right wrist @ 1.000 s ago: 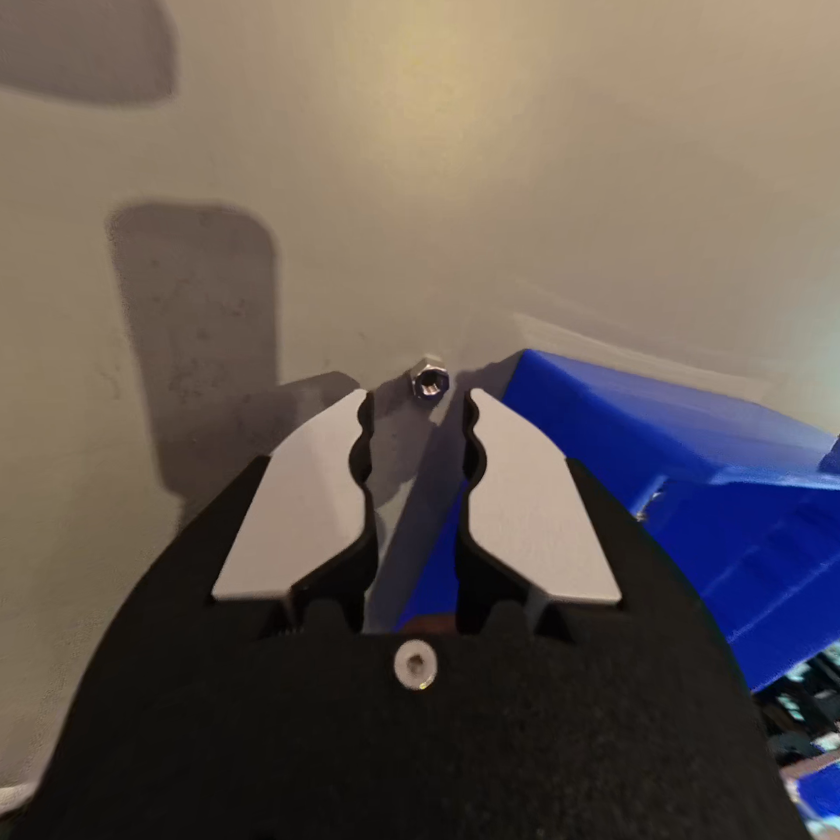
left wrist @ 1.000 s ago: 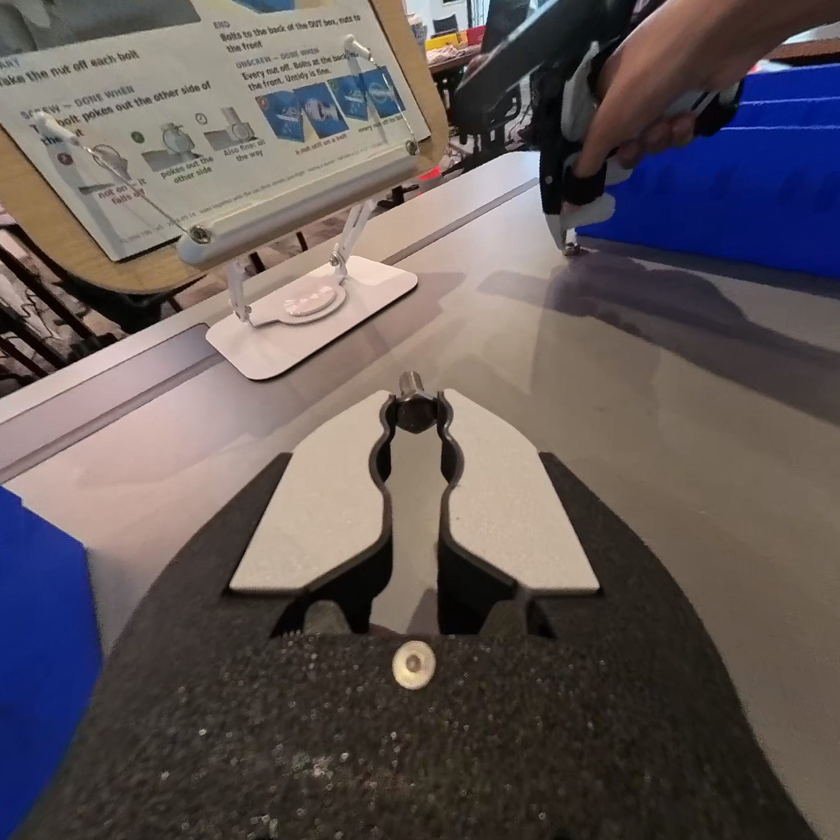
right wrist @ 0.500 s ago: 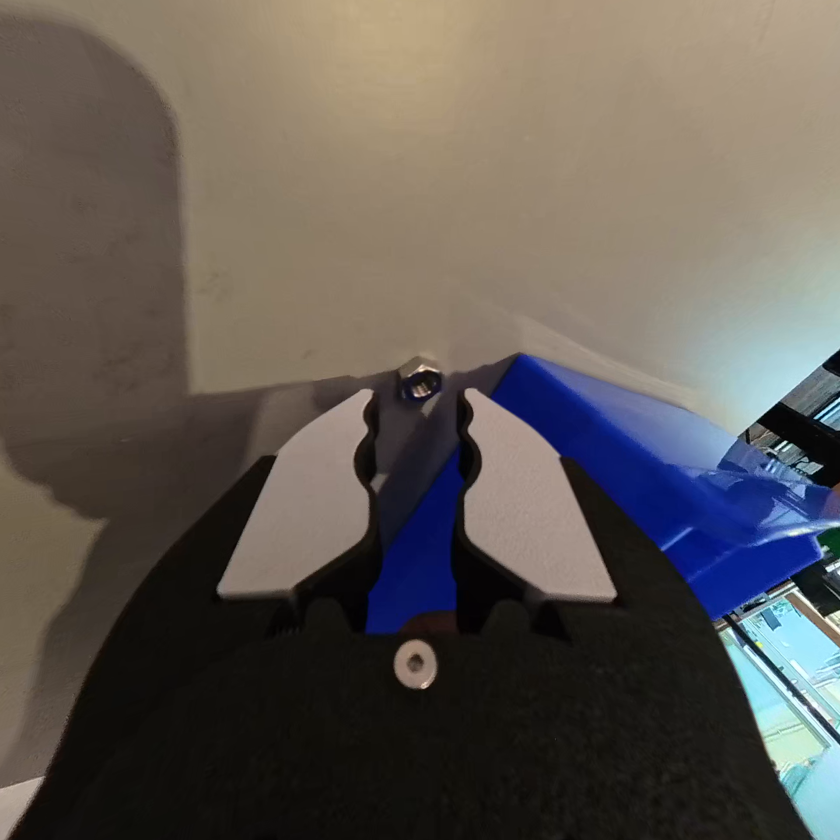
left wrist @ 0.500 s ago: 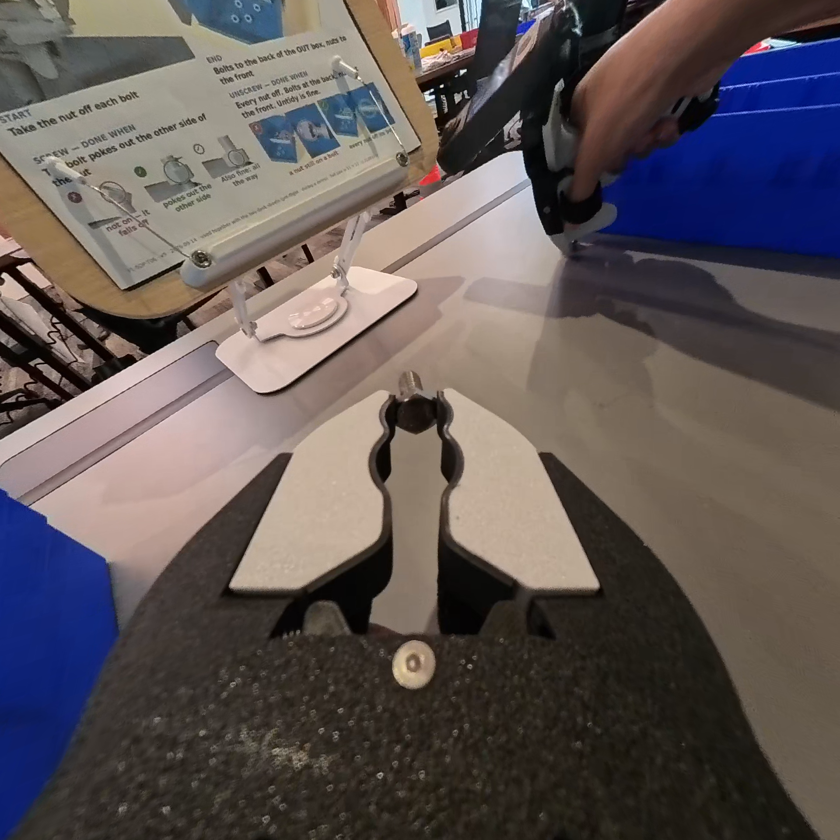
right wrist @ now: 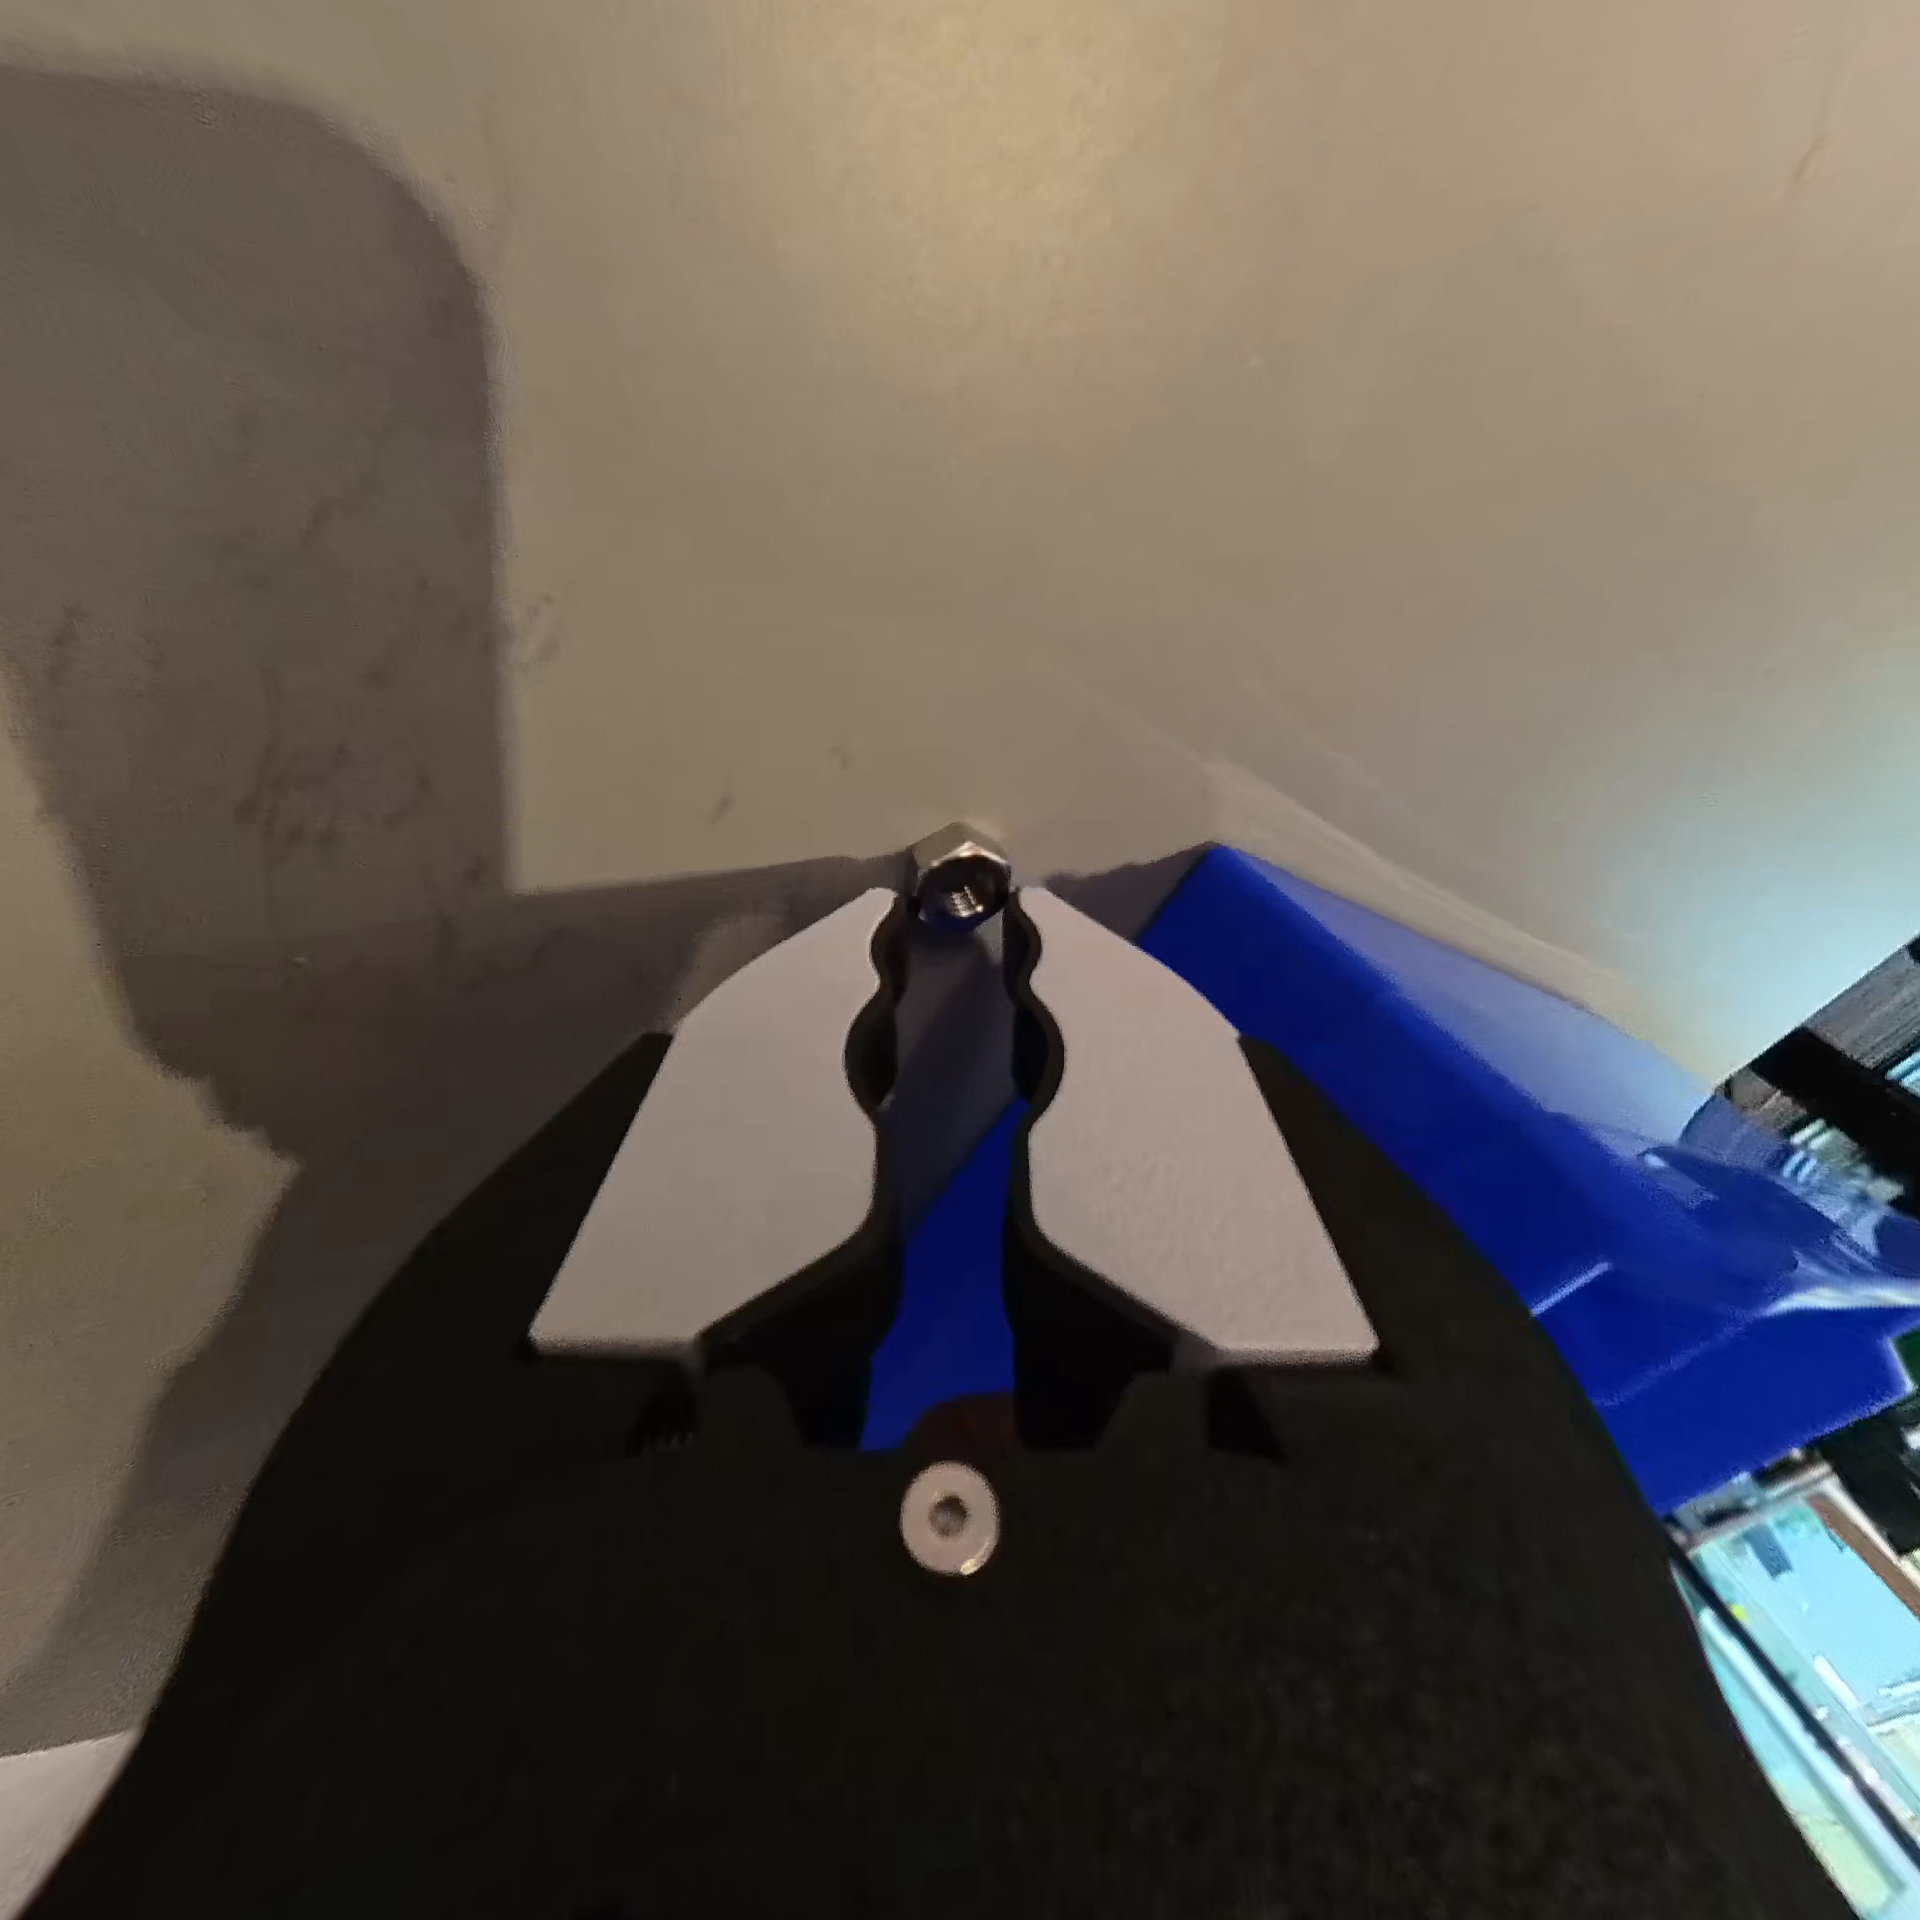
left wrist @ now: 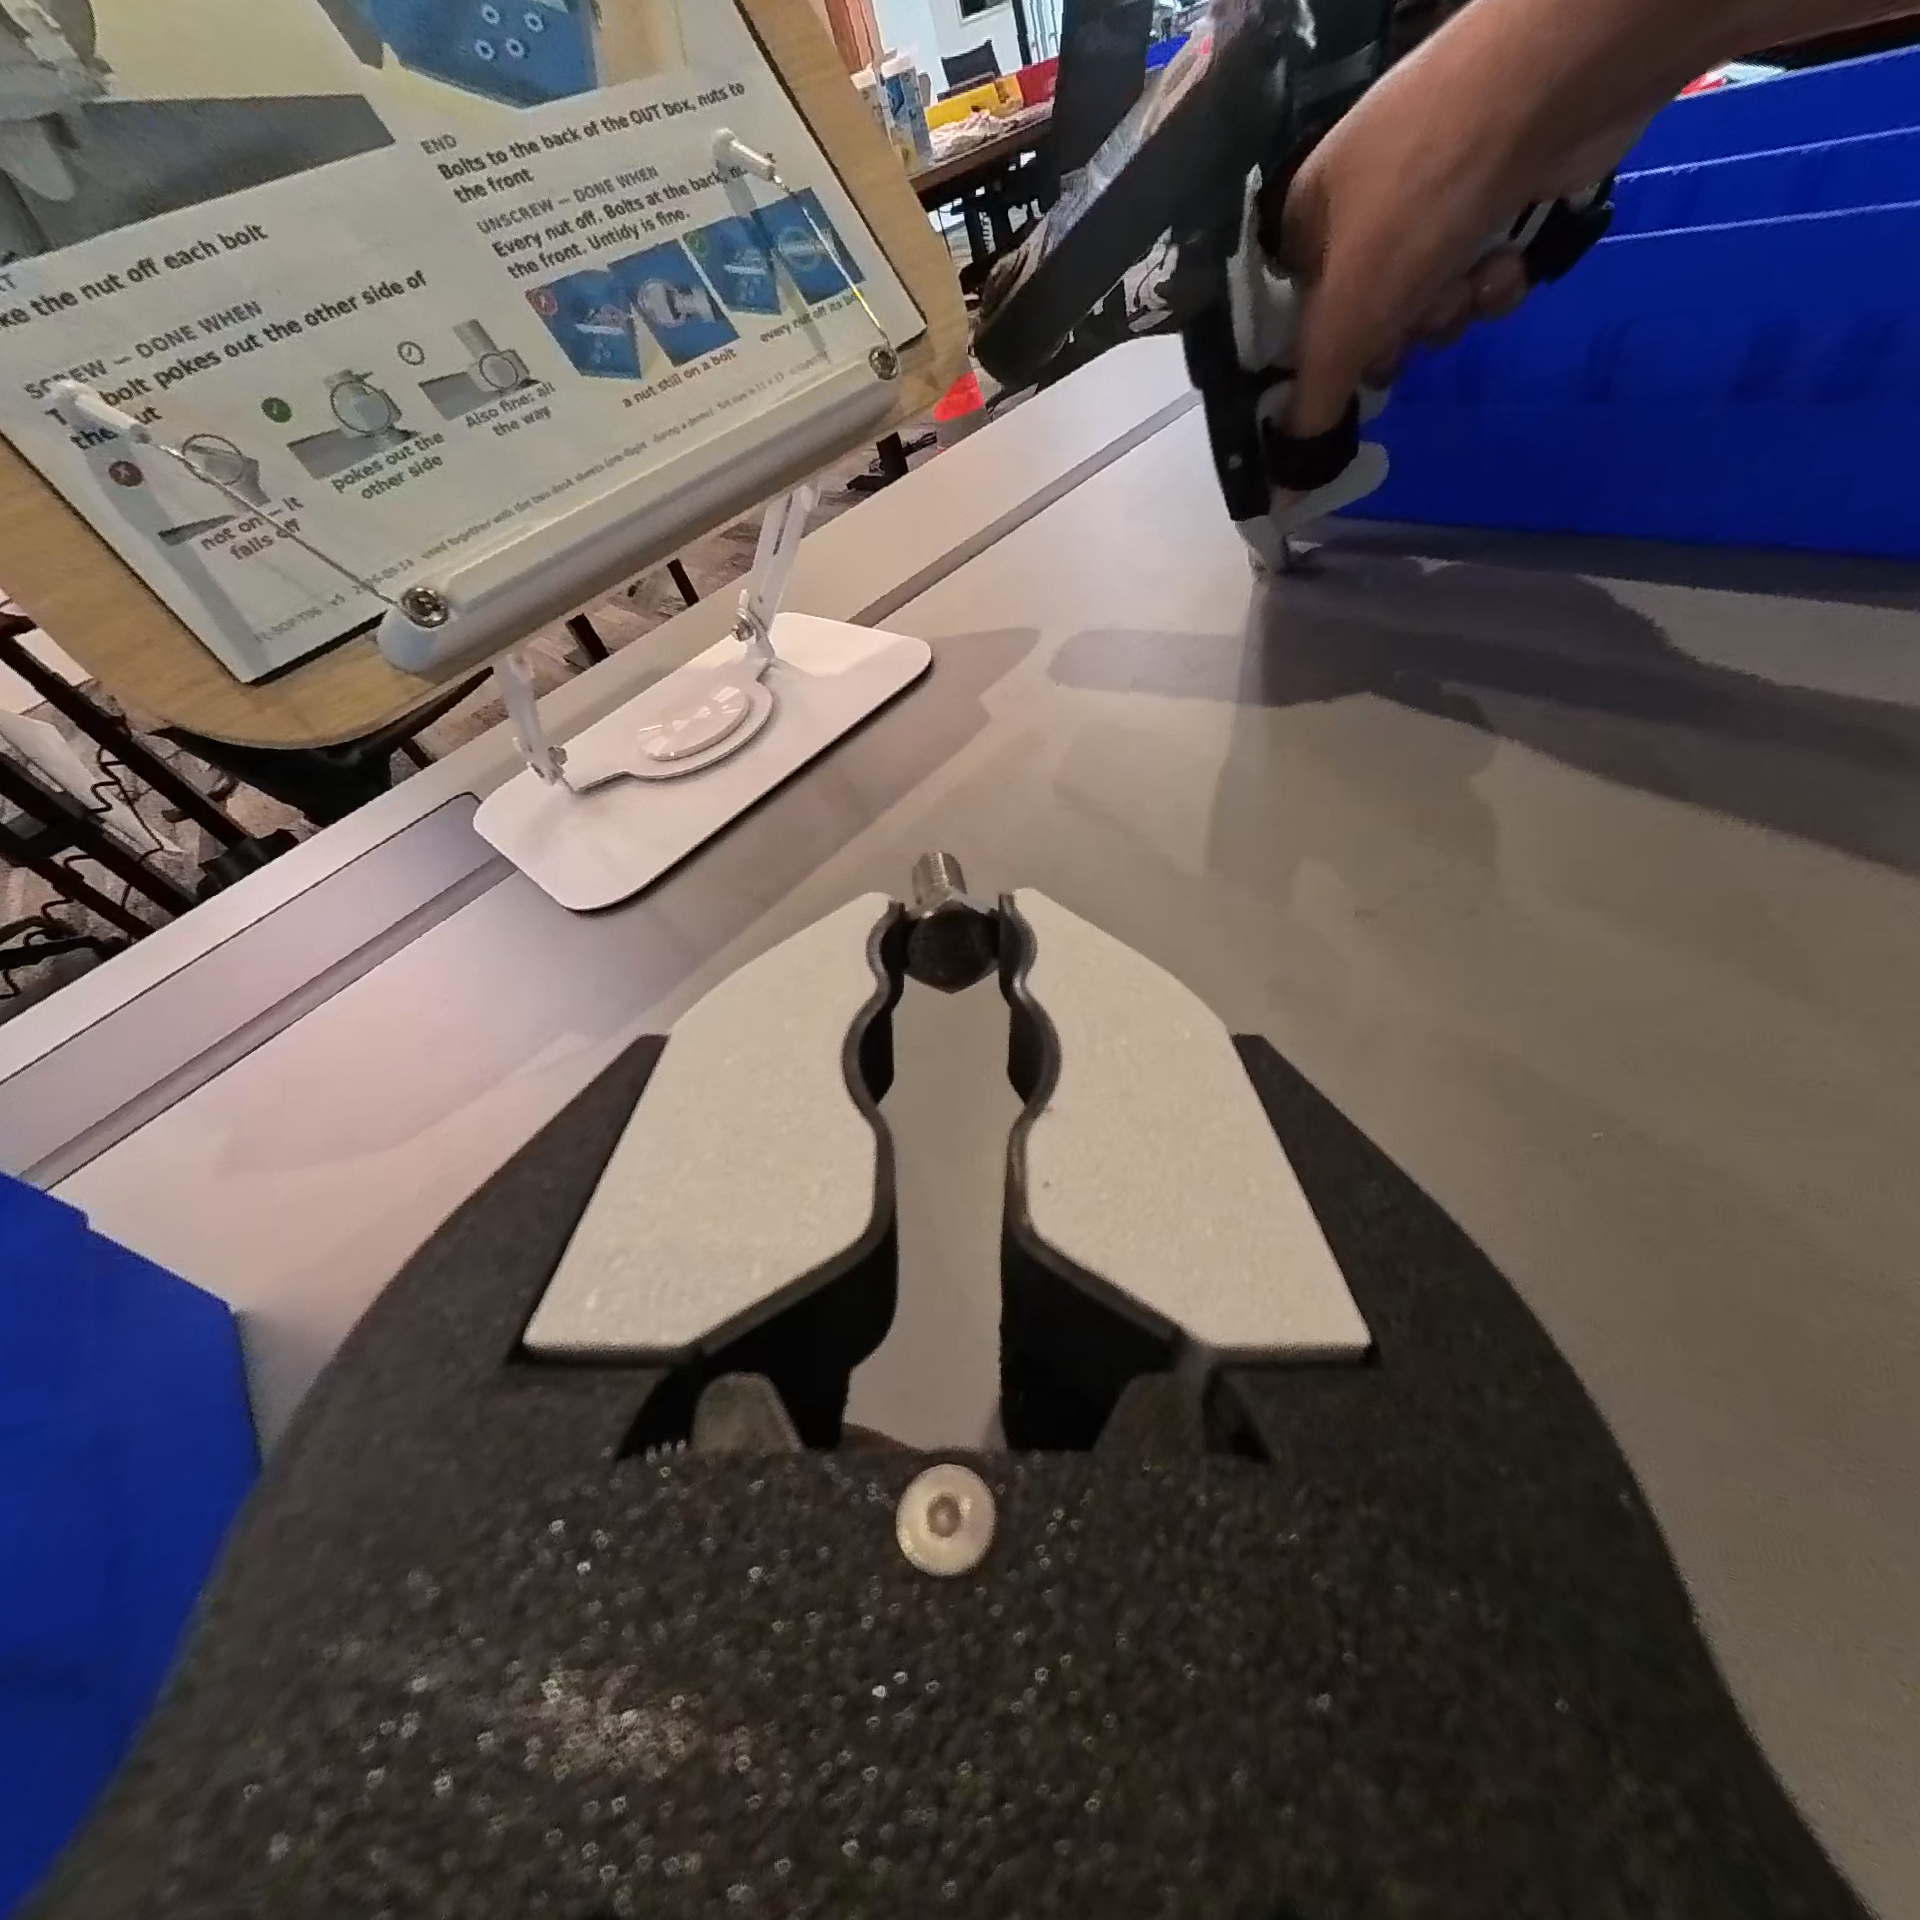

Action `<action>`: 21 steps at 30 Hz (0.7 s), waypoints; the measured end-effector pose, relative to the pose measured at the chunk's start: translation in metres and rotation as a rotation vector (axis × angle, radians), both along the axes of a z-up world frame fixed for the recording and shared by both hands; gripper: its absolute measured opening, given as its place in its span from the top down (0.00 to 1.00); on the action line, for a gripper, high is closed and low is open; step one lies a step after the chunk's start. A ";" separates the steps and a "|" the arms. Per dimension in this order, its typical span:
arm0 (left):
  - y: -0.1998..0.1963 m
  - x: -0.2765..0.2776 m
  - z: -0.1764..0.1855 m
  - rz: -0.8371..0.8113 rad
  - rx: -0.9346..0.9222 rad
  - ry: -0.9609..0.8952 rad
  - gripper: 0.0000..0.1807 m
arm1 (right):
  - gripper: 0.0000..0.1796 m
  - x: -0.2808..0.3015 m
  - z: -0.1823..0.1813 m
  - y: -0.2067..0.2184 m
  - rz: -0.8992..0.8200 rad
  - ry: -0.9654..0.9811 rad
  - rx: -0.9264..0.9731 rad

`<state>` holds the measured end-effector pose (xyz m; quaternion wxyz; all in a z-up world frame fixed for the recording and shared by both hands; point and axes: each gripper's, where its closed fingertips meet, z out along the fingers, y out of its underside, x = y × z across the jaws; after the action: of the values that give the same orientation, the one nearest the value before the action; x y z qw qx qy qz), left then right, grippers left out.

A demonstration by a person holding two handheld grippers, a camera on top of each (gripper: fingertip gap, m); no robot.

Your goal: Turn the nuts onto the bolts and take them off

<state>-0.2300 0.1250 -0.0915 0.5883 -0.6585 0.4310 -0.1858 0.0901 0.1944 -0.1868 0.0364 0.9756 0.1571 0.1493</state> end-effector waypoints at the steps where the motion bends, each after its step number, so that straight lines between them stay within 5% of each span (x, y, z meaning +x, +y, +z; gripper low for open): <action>1: 0.000 0.000 0.000 0.000 -0.002 -0.002 0.91 | 0.91 -0.003 0.000 -0.001 0.018 0.011 0.002; 8: 0.001 0.000 -0.003 -0.002 -0.022 -0.002 0.91 | 0.91 -0.068 0.015 -0.018 0.307 0.172 0.088; 16: 0.011 -0.010 0.002 0.033 -0.038 -0.027 0.91 | 0.91 -0.195 0.016 -0.137 0.979 0.220 -0.101; 21: 0.017 -0.014 0.003 0.051 -0.050 -0.040 0.91 | 0.91 -0.226 0.012 -0.170 1.174 0.197 -0.144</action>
<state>-0.2443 0.1415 -0.0887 0.5848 -0.6799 0.3975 -0.1943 -0.1357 0.0241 -0.1746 -0.0008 0.7301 0.6820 0.0422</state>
